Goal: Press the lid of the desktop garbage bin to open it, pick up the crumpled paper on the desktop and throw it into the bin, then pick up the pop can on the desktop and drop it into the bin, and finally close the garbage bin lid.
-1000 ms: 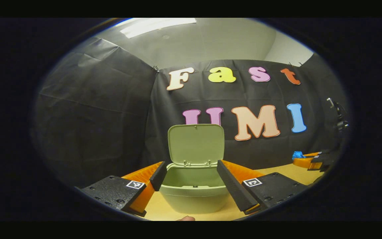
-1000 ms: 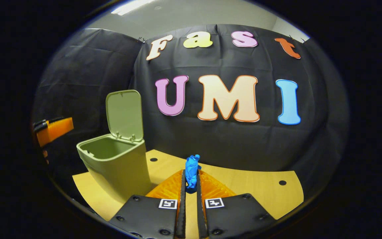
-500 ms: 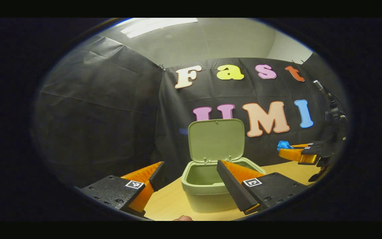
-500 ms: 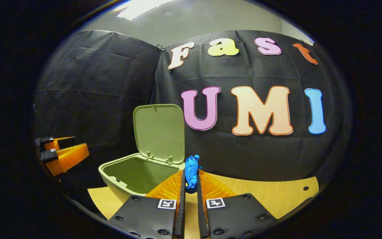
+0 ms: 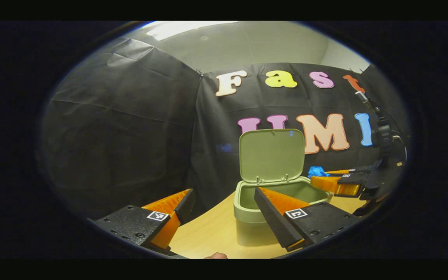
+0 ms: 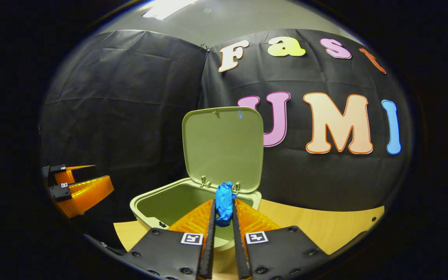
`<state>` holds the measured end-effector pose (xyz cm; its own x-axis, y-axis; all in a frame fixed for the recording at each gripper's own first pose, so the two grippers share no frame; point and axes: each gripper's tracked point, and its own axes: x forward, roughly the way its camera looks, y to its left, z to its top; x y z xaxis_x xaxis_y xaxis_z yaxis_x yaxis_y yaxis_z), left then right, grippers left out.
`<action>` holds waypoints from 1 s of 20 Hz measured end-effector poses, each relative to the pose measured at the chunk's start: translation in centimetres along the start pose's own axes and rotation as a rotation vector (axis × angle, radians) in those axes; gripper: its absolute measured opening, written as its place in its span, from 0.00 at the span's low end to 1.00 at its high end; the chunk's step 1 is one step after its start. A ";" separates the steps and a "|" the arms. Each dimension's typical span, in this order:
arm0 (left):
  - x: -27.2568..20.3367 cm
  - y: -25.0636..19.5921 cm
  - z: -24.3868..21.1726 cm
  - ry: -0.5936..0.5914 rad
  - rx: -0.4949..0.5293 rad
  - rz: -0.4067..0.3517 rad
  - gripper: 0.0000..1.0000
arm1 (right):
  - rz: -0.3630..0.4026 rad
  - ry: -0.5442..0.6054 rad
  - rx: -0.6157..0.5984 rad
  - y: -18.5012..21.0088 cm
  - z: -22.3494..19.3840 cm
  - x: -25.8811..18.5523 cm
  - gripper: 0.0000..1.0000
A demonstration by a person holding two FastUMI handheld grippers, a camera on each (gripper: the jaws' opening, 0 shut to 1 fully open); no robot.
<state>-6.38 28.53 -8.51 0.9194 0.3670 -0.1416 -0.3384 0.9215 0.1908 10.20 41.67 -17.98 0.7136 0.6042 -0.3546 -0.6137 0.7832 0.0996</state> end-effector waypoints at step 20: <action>-3.8 -20.9 3.6 -0.071 -0.051 -0.266 0.98 | -0.402 -0.223 0.030 -21.4 2.9 -21.1 0.98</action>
<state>-2.05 7.40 -8.45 0.9884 0.1034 -0.1110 -0.0915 0.9901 0.1068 9.22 12.60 -9.89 0.9502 0.2657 -0.1626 -0.2656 0.9638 0.0229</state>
